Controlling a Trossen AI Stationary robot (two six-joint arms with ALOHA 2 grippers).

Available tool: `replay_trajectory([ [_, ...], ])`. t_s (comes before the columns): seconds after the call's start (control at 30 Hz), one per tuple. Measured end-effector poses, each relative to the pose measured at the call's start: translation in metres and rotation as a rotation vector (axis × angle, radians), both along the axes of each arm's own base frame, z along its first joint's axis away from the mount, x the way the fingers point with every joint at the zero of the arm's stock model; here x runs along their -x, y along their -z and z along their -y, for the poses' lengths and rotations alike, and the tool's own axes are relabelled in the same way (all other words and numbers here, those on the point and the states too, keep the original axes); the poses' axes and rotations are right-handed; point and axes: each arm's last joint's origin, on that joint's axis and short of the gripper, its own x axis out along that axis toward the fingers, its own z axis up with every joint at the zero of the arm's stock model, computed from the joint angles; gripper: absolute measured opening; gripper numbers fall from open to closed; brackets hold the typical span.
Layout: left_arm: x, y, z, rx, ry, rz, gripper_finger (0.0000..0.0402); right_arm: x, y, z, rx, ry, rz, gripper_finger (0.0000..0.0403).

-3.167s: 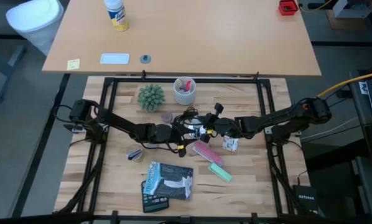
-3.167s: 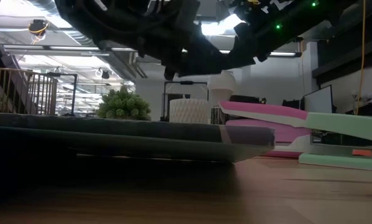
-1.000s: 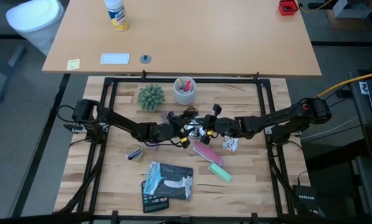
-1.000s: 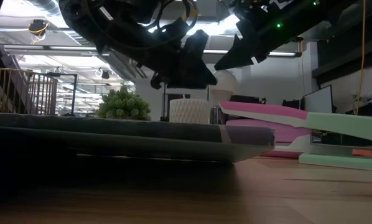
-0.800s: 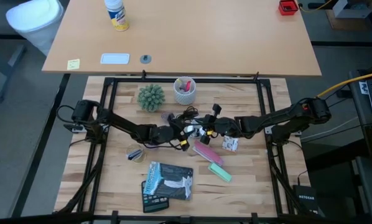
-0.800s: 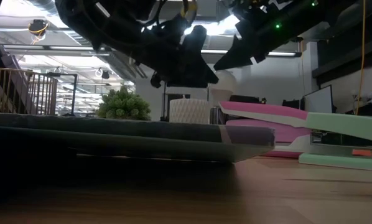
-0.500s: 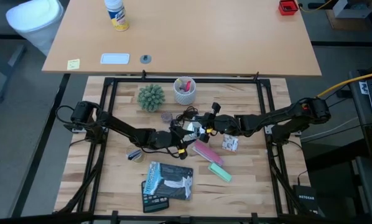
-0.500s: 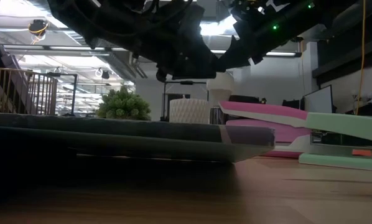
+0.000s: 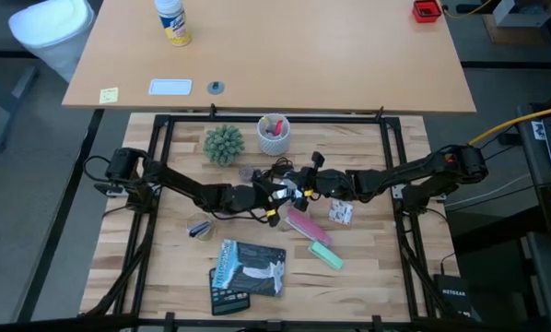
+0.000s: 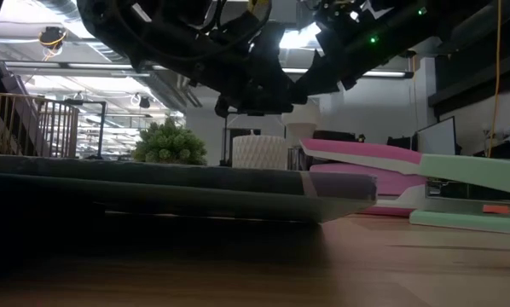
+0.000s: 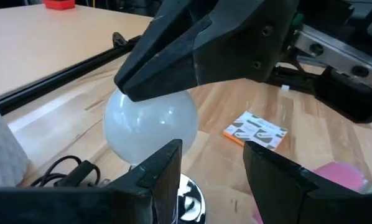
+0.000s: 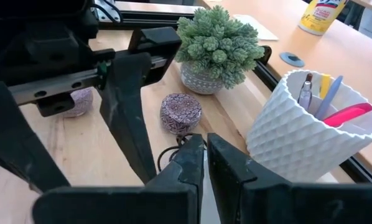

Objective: Screw lightbulb
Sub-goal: Insert the lightbulb into the lamp

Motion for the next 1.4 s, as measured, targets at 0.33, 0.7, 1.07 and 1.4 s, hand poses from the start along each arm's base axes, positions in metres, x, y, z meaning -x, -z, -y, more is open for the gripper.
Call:
replay_trajectory([
  [0.33, 0.001, 0.000, -0.002, -0.007, -0.049, -0.003, 0.0166, 0.000, 0.001, 0.000, -0.004, -0.009, -0.009, 0.0028],
  [0.7, 0.003, 0.003, -0.006, -0.001, -0.143, -0.013, 0.0166, 0.000, 0.001, -0.002, -0.019, -0.041, -0.015, 0.0028],
  [1.07, 0.005, 0.009, 0.001, -0.004, -0.125, -0.071, 0.0166, 0.000, 0.001, 0.000, -0.004, -0.009, -0.010, 0.0028],
  [1.4, 0.011, 0.025, -0.016, 0.012, -0.186, -0.231, 0.0166, 0.000, 0.001, 0.006, -0.001, 0.019, -0.007, 0.0028],
])
